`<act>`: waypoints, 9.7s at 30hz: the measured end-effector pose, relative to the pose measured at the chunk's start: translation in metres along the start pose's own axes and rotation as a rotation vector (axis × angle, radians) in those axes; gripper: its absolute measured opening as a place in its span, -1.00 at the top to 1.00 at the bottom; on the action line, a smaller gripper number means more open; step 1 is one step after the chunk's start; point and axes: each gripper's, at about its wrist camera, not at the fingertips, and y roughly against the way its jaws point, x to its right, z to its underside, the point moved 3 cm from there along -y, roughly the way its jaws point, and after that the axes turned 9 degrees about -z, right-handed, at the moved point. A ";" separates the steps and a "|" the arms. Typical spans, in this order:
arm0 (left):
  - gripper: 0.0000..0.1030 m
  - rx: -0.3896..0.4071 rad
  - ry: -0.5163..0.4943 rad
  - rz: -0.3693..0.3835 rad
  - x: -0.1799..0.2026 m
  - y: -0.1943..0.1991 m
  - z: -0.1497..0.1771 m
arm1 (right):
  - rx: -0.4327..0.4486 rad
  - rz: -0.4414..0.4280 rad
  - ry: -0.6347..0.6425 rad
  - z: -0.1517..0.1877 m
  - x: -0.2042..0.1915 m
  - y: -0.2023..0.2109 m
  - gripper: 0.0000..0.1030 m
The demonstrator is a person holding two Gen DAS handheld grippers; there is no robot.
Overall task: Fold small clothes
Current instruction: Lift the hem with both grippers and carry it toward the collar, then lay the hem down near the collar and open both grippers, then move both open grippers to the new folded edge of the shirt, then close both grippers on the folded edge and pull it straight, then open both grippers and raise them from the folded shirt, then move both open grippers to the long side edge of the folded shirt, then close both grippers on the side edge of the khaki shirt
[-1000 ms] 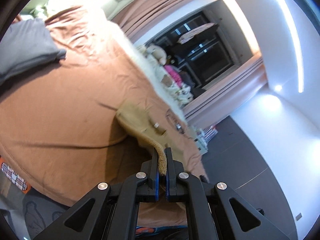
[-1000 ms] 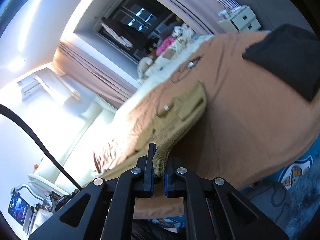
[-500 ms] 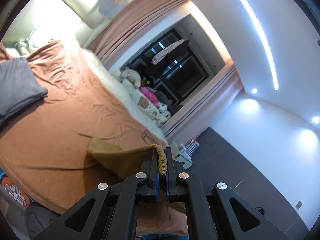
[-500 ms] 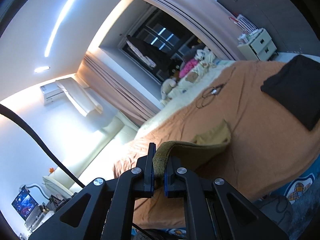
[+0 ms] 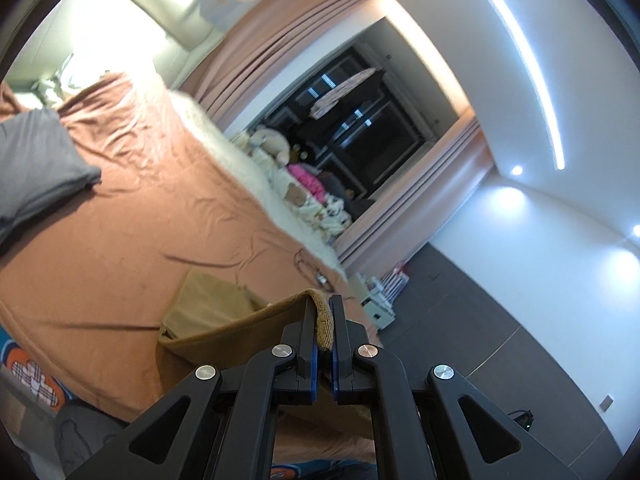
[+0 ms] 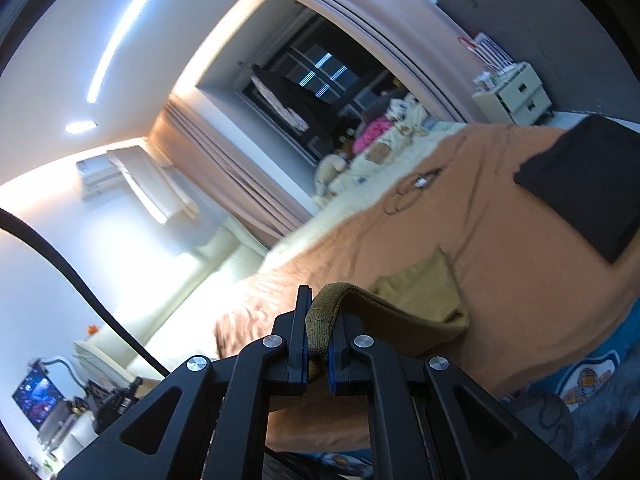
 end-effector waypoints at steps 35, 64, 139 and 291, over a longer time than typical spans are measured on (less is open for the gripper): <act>0.92 -0.115 -0.063 -0.211 -0.012 -0.209 -0.079 | -0.123 0.167 0.049 -0.098 0.053 -0.204 0.94; 0.92 -0.408 -0.147 -0.548 -0.117 -0.414 -0.045 | -0.387 0.414 -0.025 -0.118 0.113 -0.382 0.94; 0.49 -0.685 -0.484 -0.704 -0.157 -0.508 -0.008 | -0.701 0.532 0.247 -0.089 0.141 -0.476 0.47; 0.77 -0.610 0.104 -0.448 -0.183 -0.240 0.085 | -0.438 0.324 -0.290 -0.005 0.110 -0.207 0.66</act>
